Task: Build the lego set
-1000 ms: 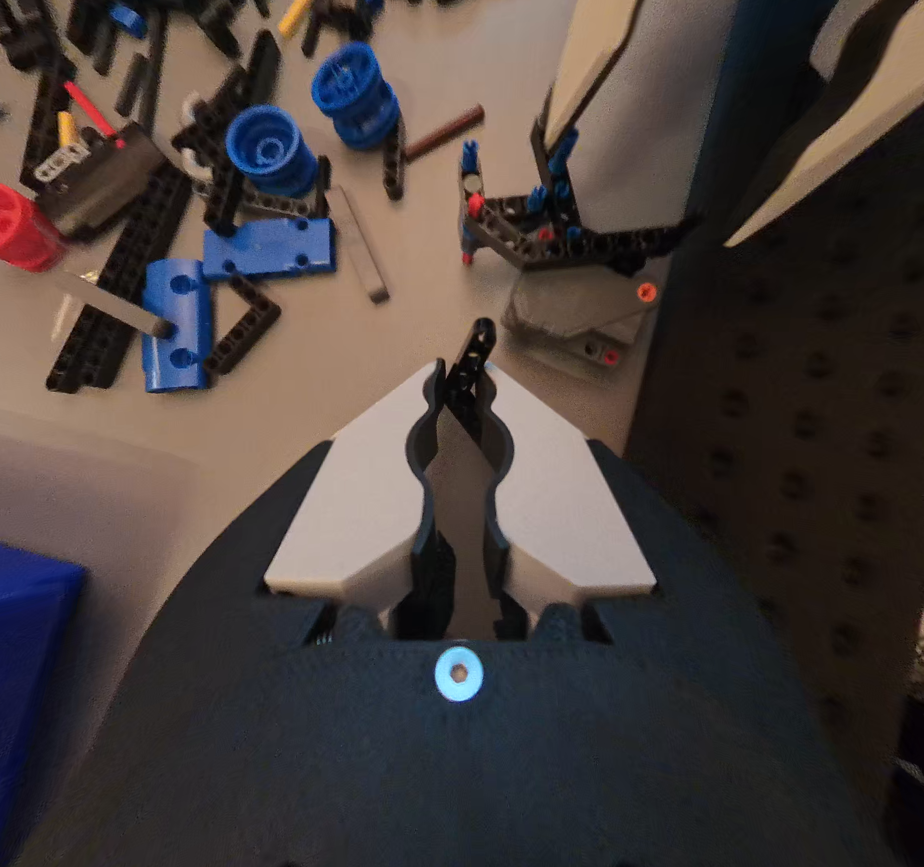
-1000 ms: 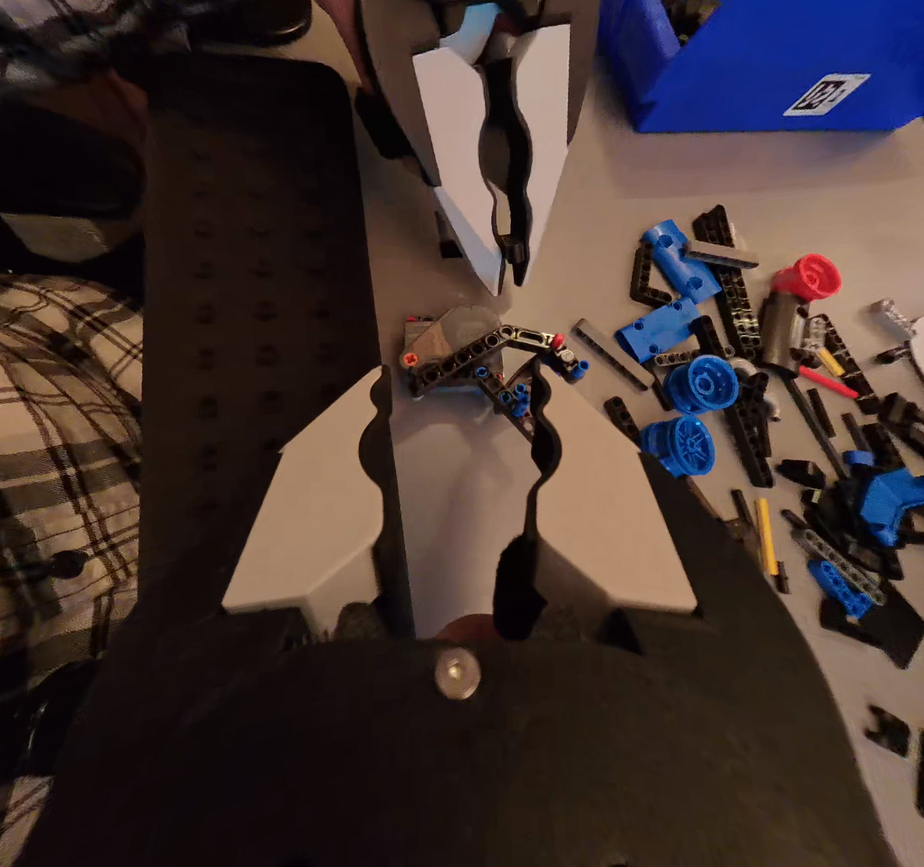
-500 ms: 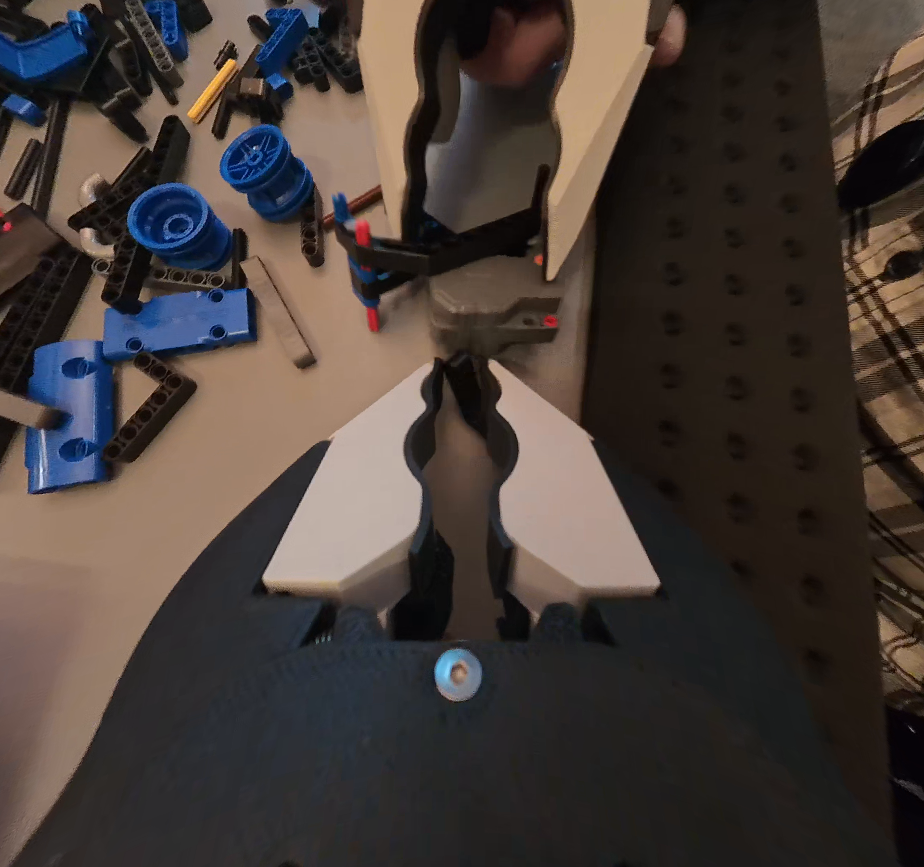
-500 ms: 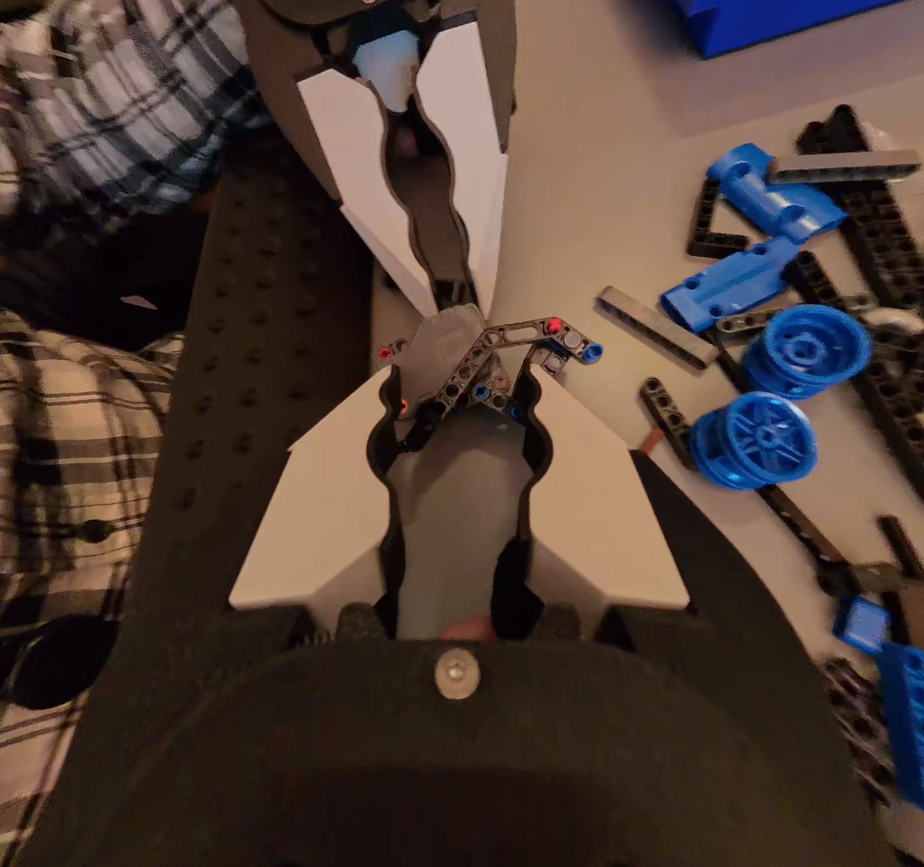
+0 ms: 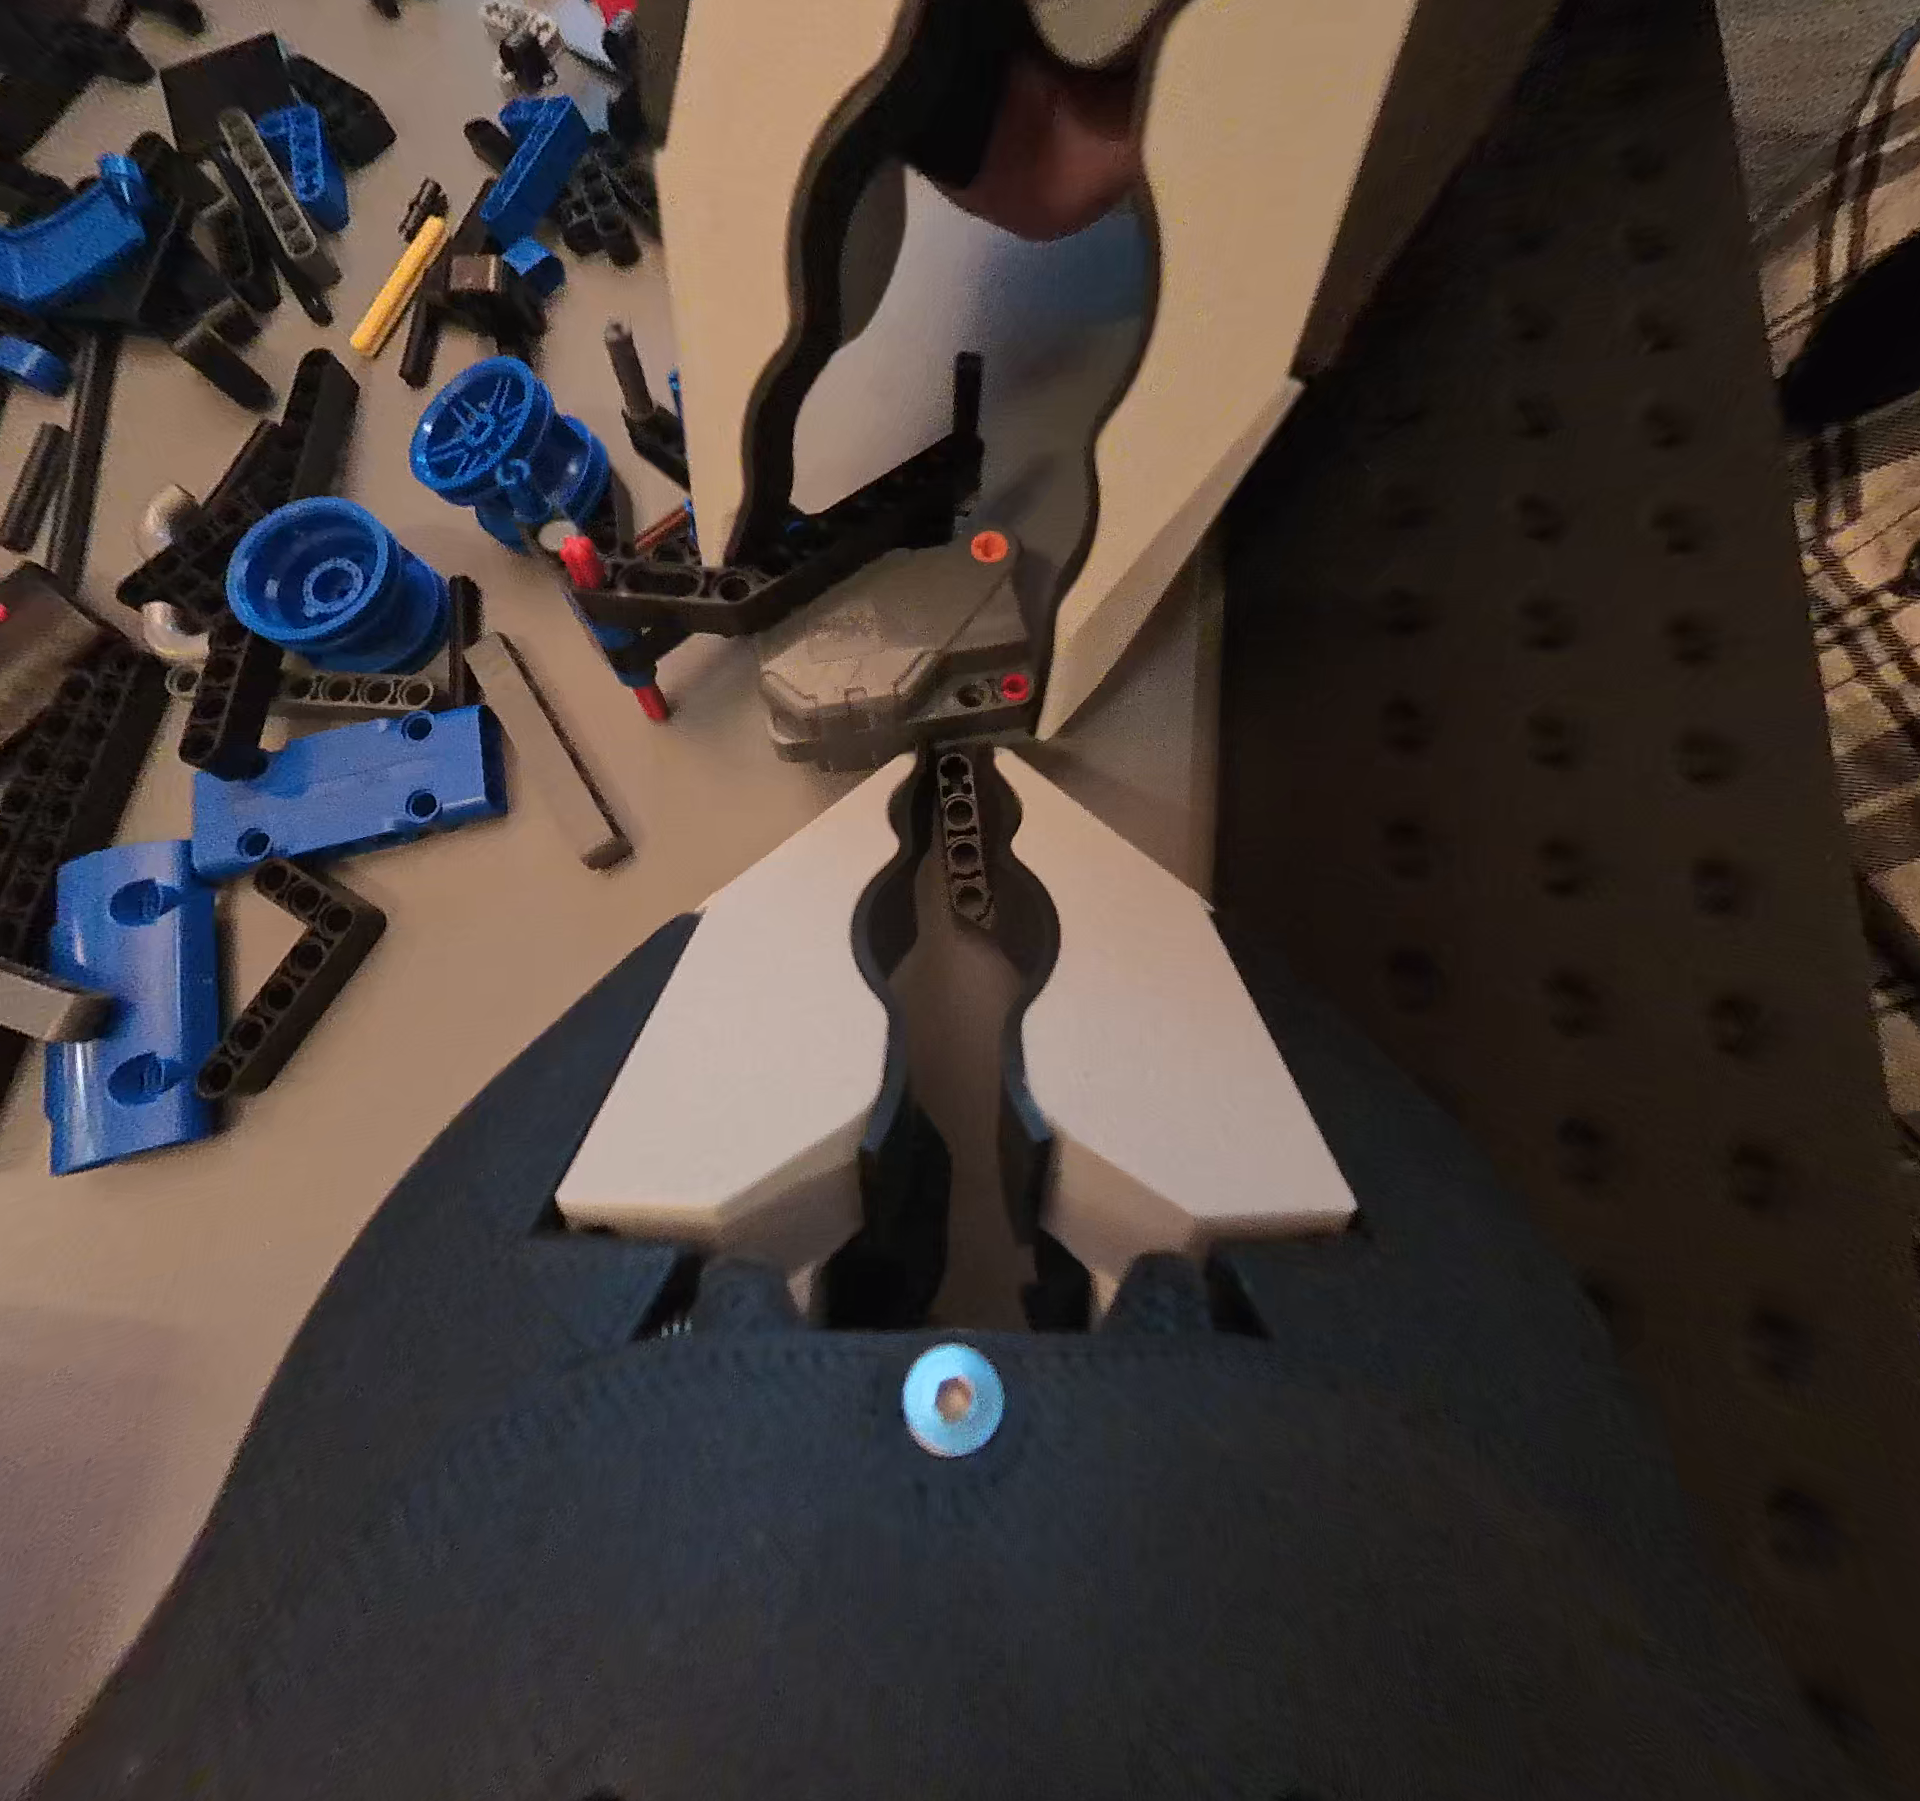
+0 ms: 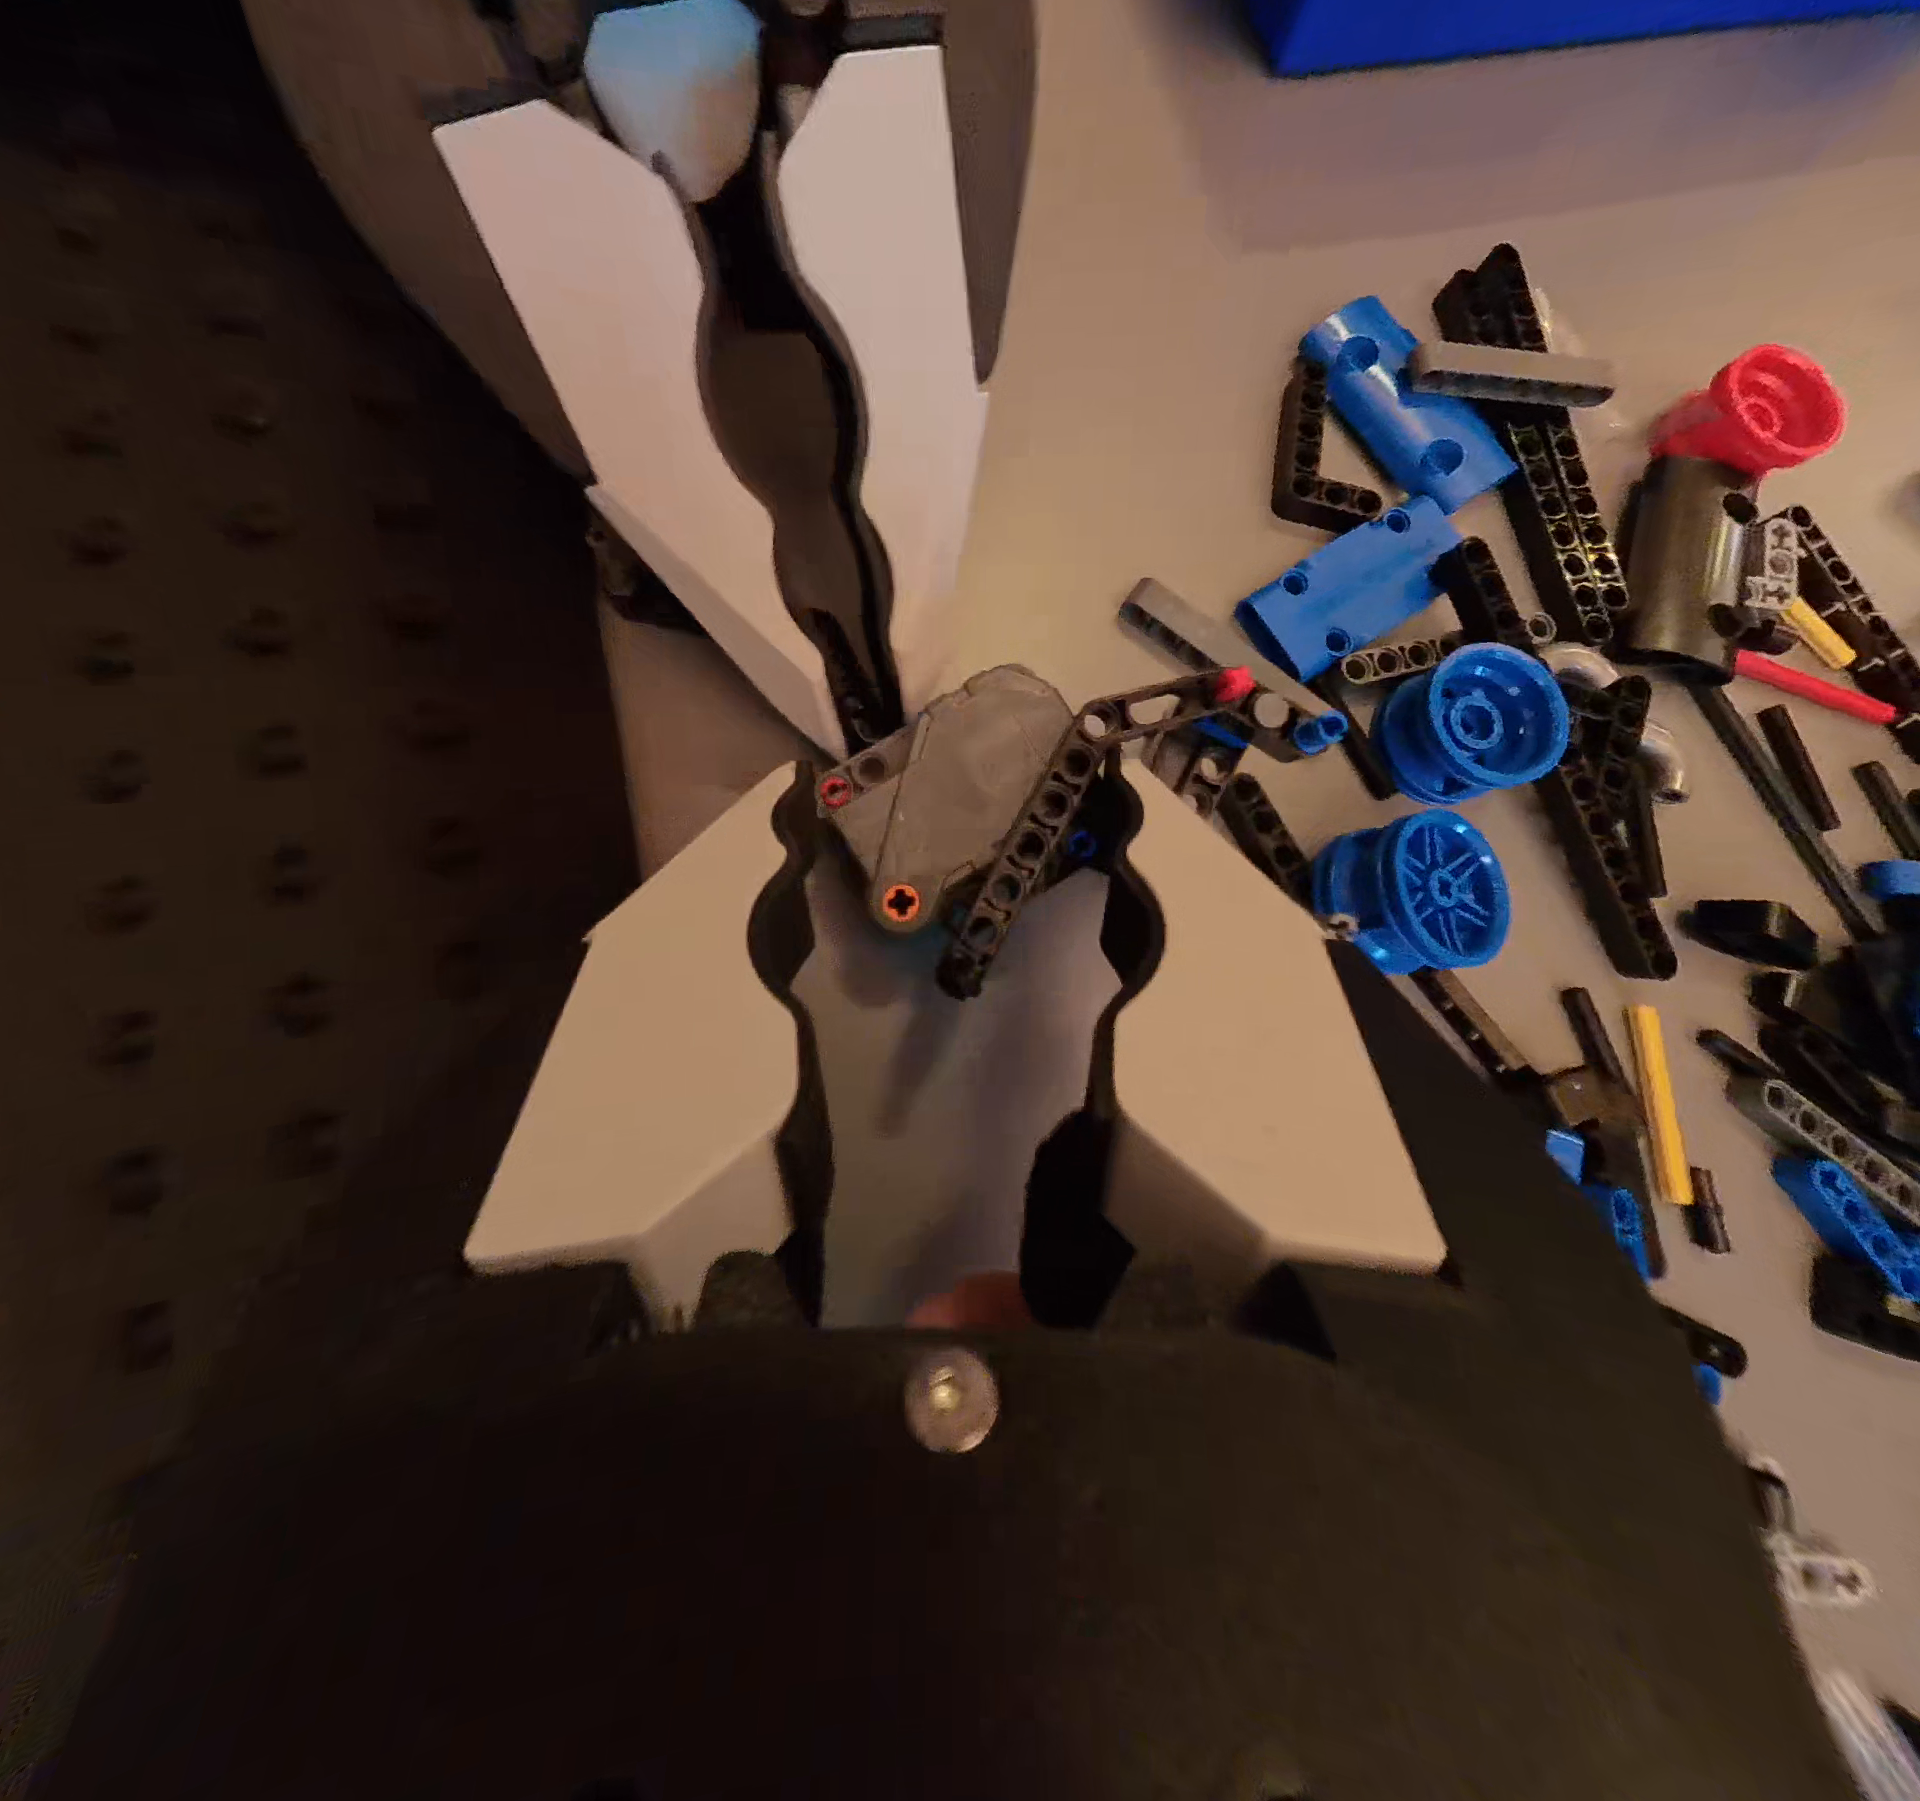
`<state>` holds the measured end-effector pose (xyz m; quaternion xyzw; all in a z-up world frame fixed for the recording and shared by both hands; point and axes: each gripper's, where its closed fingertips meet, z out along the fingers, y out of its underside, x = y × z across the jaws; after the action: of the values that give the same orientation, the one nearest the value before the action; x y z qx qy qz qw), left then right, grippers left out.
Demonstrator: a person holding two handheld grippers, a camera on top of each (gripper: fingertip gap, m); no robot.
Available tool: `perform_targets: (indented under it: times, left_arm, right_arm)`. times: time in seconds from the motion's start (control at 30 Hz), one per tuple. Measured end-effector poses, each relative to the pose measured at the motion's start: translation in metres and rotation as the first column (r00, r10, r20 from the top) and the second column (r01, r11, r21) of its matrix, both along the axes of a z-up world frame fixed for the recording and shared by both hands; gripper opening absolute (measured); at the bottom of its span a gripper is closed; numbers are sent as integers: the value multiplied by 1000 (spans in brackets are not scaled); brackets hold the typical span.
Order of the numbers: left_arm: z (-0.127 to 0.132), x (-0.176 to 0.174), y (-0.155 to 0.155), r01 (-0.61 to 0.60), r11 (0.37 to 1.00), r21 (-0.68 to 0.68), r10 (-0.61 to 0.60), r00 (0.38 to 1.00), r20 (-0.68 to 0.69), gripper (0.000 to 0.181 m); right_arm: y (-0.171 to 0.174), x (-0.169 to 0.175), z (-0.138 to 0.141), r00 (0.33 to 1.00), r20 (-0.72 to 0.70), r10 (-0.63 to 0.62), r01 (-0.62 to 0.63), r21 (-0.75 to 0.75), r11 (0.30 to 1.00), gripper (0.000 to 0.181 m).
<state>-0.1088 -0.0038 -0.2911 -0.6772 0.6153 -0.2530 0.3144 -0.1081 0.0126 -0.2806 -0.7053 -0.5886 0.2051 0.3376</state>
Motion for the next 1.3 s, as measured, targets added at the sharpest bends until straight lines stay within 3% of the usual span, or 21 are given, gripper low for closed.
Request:
perform_targets:
  times: [0.1,0.2,0.27,0.33,0.4,0.43,0.5,0.53,0.63,0.7,0.87,0.93,0.97,1.07,1.13,1.3]
  left_arm:
    - [4,-4,4,-17,999,33,17,1000,5,6]
    - [24,-10,6,-35,993,109,27,997,73,3]
    - [38,-13,8,-59,987,149,41,991,125,1]
    - [43,-18,15,-103,973,205,77,988,130,14]
    - [49,-16,24,-140,944,299,103,985,138,44]
    - [54,-11,25,-137,923,359,92,986,140,50]
    - [58,3,20,-69,874,481,26,995,96,52]
    - [60,9,18,-42,848,528,4,997,74,43]
    - [61,15,17,17,842,539,-36,999,25,36]
    - [65,11,21,4,877,480,-22,999,32,35]
    - [83,-14,27,-94,967,238,74,993,93,33]
    - [87,-29,39,-178,972,153,163,981,101,33]
    - [84,-33,37,-189,982,25,186,978,98,32]
    - [75,-42,49,-249,944,-216,277,954,110,33]
    - [61,-42,44,-198,901,-385,253,963,96,33]
    - [36,-36,44,-188,817,-546,255,966,49,33]
  right_arm:
    - [-3,0,6,995,-98,6,-18,-122,992,53]
    - [-7,0,28,962,-272,-19,-71,-318,945,52]
    - [-12,0,45,910,-409,-61,-169,-504,847,52]
    - [-10,4,57,860,-496,-121,-259,-628,734,52]
    - [-9,6,62,849,-514,-124,-293,-653,698,52]
    - [-9,6,65,847,-518,-118,-302,-651,696,52]
    - [-14,4,71,839,-535,-98,-347,-666,661,52]
    - [-19,3,73,838,-539,-78,-372,-671,642,52]
    - [-22,0,75,842,-538,-43,-399,-675,621,51]
    - [-17,-2,78,838,-544,-37,-407,-671,620,52]
    - [3,-1,93,830,-557,-24,-374,-589,716,71]
    - [14,4,85,867,-499,-6,-306,-541,784,71]
    - [18,7,77,893,-449,19,-267,-496,826,70]
    - [10,9,50,952,-261,159,-242,-323,915,52]
    - [-4,0,32,952,-145,271,-296,-192,936,49]
    - [-14,-16,-4,929,58,365,-364,-33,931,42]
